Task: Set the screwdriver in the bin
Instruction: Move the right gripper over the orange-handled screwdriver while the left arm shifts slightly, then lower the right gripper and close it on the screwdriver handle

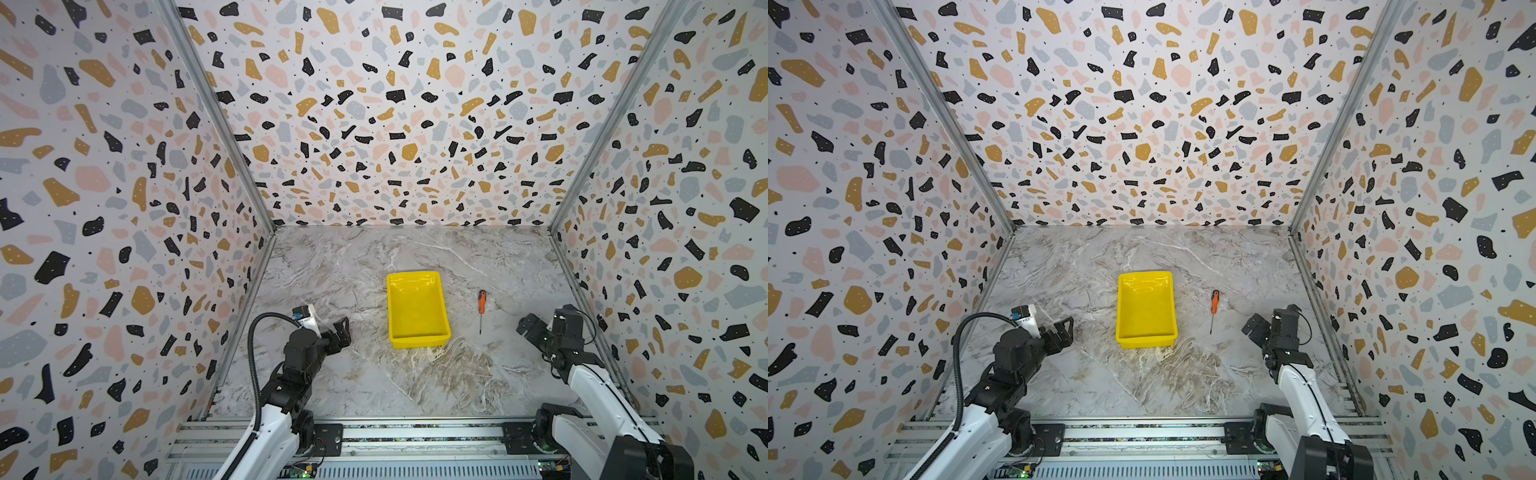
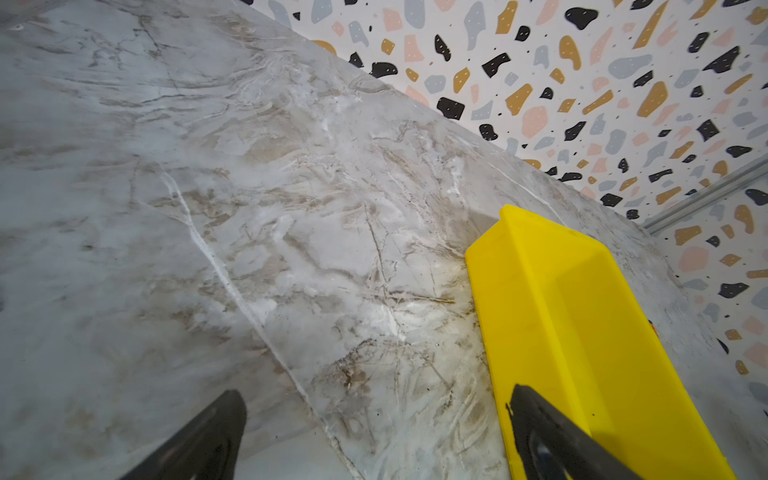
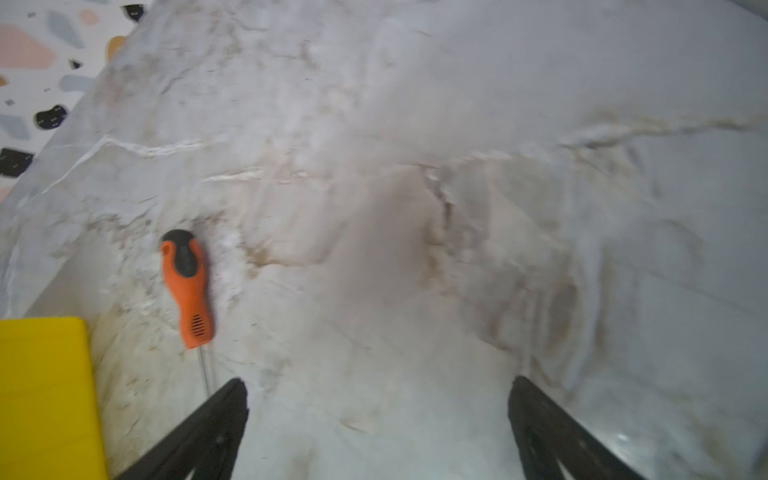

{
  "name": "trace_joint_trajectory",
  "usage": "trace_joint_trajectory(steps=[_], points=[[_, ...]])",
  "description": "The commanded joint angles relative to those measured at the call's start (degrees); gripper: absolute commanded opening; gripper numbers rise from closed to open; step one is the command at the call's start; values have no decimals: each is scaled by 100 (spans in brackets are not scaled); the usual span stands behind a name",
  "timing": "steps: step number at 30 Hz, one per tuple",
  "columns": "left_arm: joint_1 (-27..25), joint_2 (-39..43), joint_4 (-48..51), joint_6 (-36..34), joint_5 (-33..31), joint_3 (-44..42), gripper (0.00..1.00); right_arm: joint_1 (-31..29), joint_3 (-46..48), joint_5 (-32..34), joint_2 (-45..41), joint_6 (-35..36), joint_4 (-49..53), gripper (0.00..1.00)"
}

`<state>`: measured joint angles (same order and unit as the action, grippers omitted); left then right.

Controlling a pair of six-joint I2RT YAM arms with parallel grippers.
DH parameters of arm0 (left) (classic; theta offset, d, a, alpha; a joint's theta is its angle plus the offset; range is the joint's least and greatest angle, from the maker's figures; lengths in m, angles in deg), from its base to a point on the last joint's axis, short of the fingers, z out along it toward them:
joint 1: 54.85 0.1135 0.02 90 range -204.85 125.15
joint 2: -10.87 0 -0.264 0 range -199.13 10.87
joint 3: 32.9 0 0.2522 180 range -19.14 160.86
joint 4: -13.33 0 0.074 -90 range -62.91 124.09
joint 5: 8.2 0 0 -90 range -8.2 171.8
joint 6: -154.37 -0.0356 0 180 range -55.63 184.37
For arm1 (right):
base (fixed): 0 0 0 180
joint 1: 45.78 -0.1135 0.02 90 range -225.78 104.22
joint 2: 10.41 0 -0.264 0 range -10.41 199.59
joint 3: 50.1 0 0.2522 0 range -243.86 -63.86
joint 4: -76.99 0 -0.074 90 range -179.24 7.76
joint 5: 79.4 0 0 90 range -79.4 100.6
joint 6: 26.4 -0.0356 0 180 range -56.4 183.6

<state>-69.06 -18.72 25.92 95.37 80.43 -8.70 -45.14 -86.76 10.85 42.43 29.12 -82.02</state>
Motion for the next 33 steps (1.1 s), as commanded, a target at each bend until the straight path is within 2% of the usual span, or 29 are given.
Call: trace_joint_trajectory(steps=[1,3,6,12,17,20,21,23,25,28,33], points=[[-19,514,-689,-201,485,-353,100,-1138,-563,1136,152,209,-222,99],[-18,843,-586,180,182,-530,100,-1418,-788,893,588,248,-477,99],[-9,1106,-71,862,-703,-583,100,-1449,-1345,190,1503,279,-498,99],[-6,996,-4,794,-627,-495,100,-1313,-2532,-488,3266,444,287,98],[-11,719,-96,765,-614,-442,100,-1185,-3169,-855,4234,571,768,80],[-11,600,-103,703,-552,-385,100,-1235,-3293,-795,4476,600,887,77],[-11,570,-120,711,-526,-384,100,-1267,-3300,-766,4510,615,891,72],[-11,534,-153,705,-480,-393,100,-1308,-3287,-683,4539,625,883,70],[-11,494,-188,710,-462,-393,100,-1337,-3266,-615,4564,638,836,50],[-10,429,-260,721,-457,-411,100,-1339,-3274,-541,4652,631,814,30],[-11,331,-233,701,-434,-384,100,-1364,-3253,-425,4788,627,810,28]])
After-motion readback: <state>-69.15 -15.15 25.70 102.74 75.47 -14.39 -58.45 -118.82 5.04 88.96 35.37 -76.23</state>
